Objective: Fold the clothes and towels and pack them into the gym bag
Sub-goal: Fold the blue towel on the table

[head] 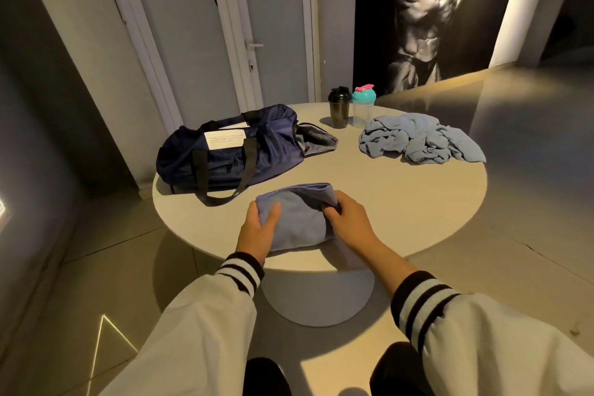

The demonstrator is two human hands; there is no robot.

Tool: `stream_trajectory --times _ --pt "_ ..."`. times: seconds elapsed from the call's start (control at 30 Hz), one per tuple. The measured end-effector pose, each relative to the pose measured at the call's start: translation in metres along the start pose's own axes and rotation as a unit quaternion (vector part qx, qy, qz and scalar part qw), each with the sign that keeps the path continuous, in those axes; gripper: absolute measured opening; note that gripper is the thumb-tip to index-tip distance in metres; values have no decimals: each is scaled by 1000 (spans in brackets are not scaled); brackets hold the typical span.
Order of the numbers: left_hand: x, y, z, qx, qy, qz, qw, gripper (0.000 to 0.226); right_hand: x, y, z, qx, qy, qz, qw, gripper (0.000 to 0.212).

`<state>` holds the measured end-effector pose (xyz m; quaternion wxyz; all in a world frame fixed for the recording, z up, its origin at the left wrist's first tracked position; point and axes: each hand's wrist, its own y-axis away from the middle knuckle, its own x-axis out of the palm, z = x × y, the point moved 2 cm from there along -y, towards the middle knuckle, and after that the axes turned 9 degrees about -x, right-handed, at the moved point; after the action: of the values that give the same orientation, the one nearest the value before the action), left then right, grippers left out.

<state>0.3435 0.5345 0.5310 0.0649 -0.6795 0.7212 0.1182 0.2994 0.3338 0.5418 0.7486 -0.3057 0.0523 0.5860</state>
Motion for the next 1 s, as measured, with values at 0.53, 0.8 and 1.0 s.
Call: stream_trajectory --times 0.53,0.8,1.0 --pt "37 -35 11 69 -58 18 996 61 17 -13 -39 -5 -34 -80 996 14" --pt "24 -27 18 107 -55 -1 993 51 18 -5 -32 -53 -11 -28 998 22" --pt "18 -19 21 53 -63 -27 996 41 26 -4 -32 -37 42 23 998 44"
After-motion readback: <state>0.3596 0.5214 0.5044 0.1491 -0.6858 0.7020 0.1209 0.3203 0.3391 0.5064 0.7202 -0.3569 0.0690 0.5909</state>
